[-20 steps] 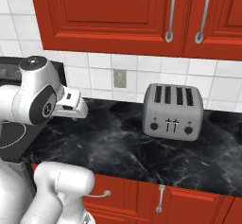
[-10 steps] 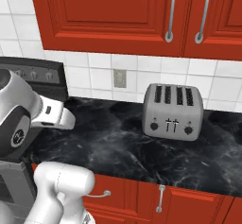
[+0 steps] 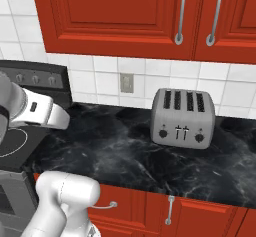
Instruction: Navigate to the microwave.
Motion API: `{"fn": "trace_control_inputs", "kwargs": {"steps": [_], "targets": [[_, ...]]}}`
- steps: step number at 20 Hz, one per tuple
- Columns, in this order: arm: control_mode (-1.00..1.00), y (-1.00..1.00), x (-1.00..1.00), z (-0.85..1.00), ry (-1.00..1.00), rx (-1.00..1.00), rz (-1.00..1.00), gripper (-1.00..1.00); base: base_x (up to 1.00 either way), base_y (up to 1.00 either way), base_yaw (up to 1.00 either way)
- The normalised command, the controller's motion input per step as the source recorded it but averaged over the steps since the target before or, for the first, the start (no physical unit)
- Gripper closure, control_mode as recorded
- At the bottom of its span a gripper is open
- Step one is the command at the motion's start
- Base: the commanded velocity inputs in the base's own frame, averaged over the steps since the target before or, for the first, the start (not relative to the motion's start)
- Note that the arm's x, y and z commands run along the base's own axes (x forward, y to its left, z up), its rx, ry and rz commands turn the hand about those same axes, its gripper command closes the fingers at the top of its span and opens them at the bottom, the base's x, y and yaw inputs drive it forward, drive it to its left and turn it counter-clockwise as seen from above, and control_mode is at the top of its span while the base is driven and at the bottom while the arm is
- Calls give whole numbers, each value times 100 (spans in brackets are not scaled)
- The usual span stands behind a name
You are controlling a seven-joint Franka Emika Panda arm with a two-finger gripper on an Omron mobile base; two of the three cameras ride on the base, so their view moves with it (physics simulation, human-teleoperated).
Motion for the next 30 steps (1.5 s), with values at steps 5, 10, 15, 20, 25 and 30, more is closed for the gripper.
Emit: {"fn": "trace_control_inputs", "kwargs": {"steps": [5, 10, 15, 20, 25, 30], "targets": [[100, -5, -5, 13, 0, 0, -4, -100, -15, -14, -4], [100, 0, 0, 0, 0, 0, 0, -100, -89, -71, -34], [100, 0, 0, 0, 0, 0, 0, -100, -49, -34, -72], [100, 0, 0, 0, 0, 0, 0, -100, -1, -3, -94], [100, 0, 0, 0, 0, 0, 0, -100, 0, 0, -100], [100, 0, 0, 0, 0, 0, 0, -100, 0, 0, -100]]}}
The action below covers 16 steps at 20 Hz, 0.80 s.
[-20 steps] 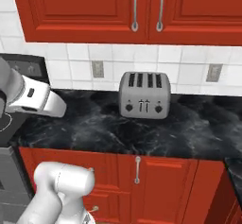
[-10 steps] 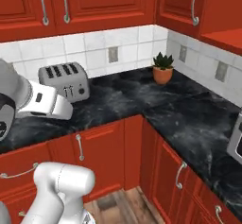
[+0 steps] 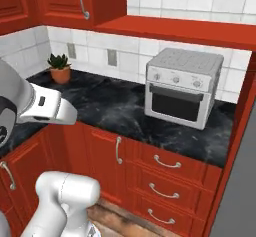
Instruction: Navigate to the microwave.
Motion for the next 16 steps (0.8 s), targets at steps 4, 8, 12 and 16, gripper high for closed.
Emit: {"fn": "trace_control_inputs", "kwargs": {"steps": [4, 8, 12, 16], "targets": [[100, 0, 0, 0, 0, 0, 0, -100, 0, -1, -96], [100, 0, 0, 0, 0, 0, 0, -100, 0, -21, -86], [100, 0, 0, 0, 0, 0, 0, -100, -2, -29, -78], [100, 0, 0, 0, 0, 0, 0, -100, -5, -5, -91]]}}
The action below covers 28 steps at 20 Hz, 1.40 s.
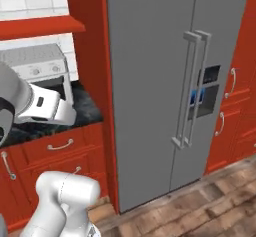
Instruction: Navigate to the microwave.
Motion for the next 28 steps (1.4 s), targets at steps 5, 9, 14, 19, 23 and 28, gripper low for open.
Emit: {"fn": "trace_control_inputs", "kwargs": {"steps": [5, 9, 14, 19, 23, 28], "targets": [[100, 0, 0, 0, 0, 0, 0, -100, 0, 0, -99], [100, 0, 0, 0, 0, 0, 0, -100, 0, 0, -98], [100, 0, 0, 0, 0, 0, 0, -100, 46, -15, -60], [100, 0, 0, 0, 0, 0, 0, -100, 100, 0, -18], [100, 0, 0, 0, 0, 0, 0, -100, 100, -34, -2], [100, 0, 0, 0, 0, 0, 0, -100, 100, -76, 2]]}}
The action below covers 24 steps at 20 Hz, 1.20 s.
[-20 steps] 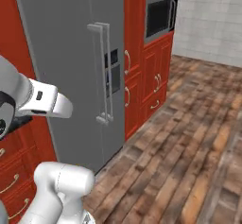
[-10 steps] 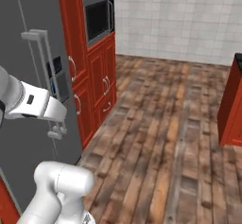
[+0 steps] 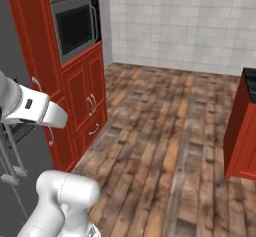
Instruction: Navigate to the microwave.
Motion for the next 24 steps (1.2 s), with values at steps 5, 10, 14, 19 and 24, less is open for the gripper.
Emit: {"fn": "trace_control_inputs", "kwargs": {"steps": [5, 10, 14, 19, 24], "targets": [[100, 0, 0, 0, 0, 0, 0, -100, 100, -92, 16], [100, 0, 0, 0, 0, 0, 0, -100, 100, -79, 25], [100, 0, 0, 0, 0, 0, 0, -100, 100, -54, 52], [100, 0, 0, 0, 0, 0, 0, -100, 100, -21, 64], [100, 0, 0, 0, 0, 0, 0, -100, 99, -23, 68]]}}
